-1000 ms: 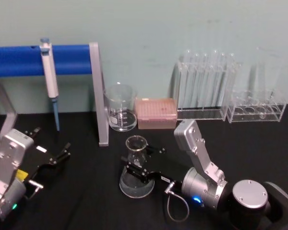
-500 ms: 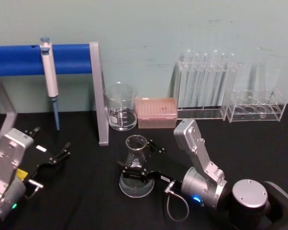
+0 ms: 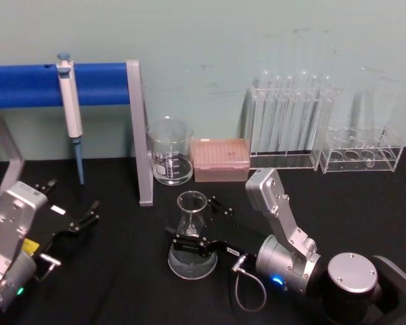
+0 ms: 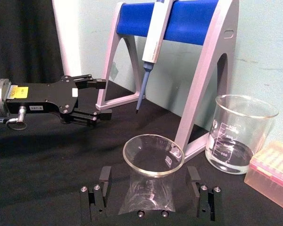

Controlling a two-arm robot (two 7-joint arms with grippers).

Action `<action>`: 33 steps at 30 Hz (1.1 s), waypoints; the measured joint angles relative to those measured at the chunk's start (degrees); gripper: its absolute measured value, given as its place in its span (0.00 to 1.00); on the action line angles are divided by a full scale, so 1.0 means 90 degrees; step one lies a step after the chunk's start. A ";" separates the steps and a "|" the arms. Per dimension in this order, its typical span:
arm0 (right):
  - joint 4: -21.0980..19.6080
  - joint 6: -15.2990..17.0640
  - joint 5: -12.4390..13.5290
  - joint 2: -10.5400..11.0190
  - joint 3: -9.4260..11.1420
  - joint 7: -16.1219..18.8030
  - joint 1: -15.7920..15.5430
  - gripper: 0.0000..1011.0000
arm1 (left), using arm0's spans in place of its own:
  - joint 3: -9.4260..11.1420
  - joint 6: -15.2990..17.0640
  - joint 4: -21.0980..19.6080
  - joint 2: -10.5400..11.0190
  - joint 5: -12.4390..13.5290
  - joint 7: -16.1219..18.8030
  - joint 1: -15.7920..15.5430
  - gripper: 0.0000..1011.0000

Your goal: Grasp the erlenmeyer flask with one hand, shake it three times, then place it back.

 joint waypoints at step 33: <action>-0.1172 0.0409 0.0451 0.0690 0.0246 0.0041 -0.0620 0.99 | 0.0000 0.0000 0.0000 0.0000 0.0000 0.0000 0.0000 0.99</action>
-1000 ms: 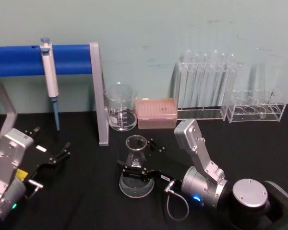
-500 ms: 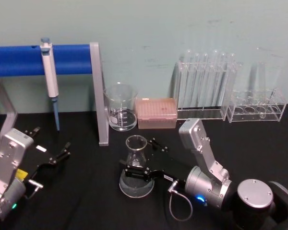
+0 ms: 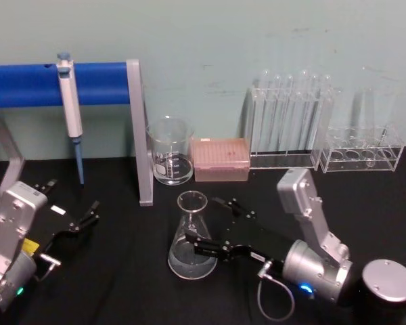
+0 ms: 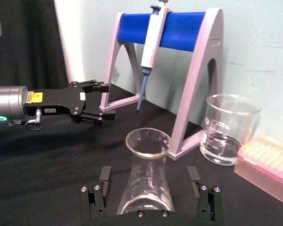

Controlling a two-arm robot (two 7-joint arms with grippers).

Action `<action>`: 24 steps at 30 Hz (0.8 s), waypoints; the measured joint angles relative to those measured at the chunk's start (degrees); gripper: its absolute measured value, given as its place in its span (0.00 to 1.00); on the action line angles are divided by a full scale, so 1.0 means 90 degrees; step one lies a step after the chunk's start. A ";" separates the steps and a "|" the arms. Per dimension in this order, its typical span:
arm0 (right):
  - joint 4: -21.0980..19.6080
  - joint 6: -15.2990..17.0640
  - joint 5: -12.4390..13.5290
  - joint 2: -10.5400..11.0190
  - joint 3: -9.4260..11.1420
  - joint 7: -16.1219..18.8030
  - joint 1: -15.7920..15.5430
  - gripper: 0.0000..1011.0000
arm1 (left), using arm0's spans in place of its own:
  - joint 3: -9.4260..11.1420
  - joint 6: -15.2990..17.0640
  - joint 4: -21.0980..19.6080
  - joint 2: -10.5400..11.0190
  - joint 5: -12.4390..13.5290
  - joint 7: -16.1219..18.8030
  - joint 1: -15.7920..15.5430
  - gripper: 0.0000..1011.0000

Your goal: Grasp the erlenmeyer flask with one hand, shake it three times, then place it back.

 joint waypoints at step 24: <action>-0.0429 -0.0218 -0.0319 -0.0069 0.1051 -0.1733 -0.0700 0.99 | 0.0000 0.0000 0.0000 0.0000 0.0000 0.0000 0.0000 0.99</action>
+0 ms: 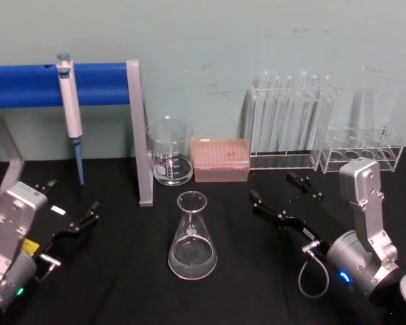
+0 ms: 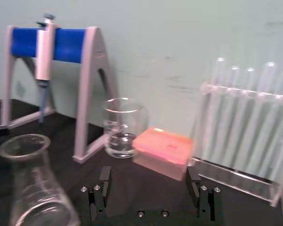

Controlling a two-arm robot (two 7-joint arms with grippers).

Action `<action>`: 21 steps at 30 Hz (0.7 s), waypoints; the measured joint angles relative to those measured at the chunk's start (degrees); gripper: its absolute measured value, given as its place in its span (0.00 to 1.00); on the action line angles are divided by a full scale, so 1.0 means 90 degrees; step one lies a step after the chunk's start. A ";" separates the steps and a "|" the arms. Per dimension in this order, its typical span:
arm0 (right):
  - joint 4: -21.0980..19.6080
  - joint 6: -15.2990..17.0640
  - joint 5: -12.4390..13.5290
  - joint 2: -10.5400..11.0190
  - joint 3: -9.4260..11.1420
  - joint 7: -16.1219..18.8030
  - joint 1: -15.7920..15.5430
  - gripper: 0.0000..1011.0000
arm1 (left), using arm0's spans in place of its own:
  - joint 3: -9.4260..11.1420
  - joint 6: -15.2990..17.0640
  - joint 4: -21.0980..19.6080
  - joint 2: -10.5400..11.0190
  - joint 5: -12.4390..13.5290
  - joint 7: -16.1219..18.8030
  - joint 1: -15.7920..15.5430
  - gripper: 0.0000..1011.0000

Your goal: Grasp the erlenmeyer flask with one hand, shake it three times, then place it back.

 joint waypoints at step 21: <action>0.1048 0.0162 -0.0500 -0.0694 0.0268 -0.0483 0.0510 0.99 | 0.0000 0.0000 0.0000 0.0000 0.0000 0.0000 0.0000 0.99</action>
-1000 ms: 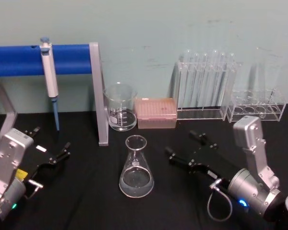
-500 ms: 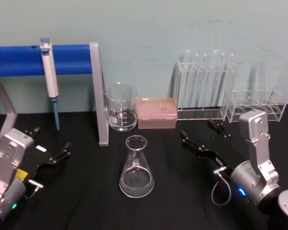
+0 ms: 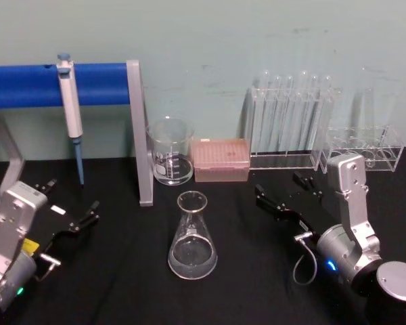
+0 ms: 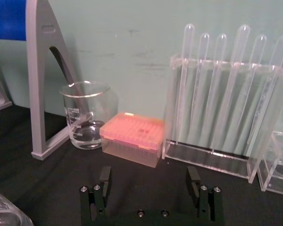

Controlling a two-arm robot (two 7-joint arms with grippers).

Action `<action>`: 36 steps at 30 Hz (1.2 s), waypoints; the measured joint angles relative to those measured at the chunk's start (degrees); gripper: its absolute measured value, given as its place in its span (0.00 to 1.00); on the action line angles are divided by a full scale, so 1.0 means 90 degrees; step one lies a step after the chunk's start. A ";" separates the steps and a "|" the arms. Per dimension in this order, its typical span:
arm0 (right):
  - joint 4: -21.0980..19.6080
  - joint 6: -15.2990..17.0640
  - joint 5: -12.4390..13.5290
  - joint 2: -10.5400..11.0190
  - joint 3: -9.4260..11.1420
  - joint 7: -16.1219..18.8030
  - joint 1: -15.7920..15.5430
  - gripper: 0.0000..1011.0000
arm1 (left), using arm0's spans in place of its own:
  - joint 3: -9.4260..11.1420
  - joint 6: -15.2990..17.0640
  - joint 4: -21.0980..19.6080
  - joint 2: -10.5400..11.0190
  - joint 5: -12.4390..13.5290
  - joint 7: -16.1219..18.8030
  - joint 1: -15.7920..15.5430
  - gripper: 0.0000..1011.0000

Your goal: Grasp the erlenmeyer flask with one hand, shake it three times, then place it back.

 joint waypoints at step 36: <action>-0.0002 0.0013 -0.0004 0.0000 -0.0006 0.0003 0.0002 0.99 | 0.0000 0.0000 0.0000 0.0000 0.0000 0.0000 0.0000 0.99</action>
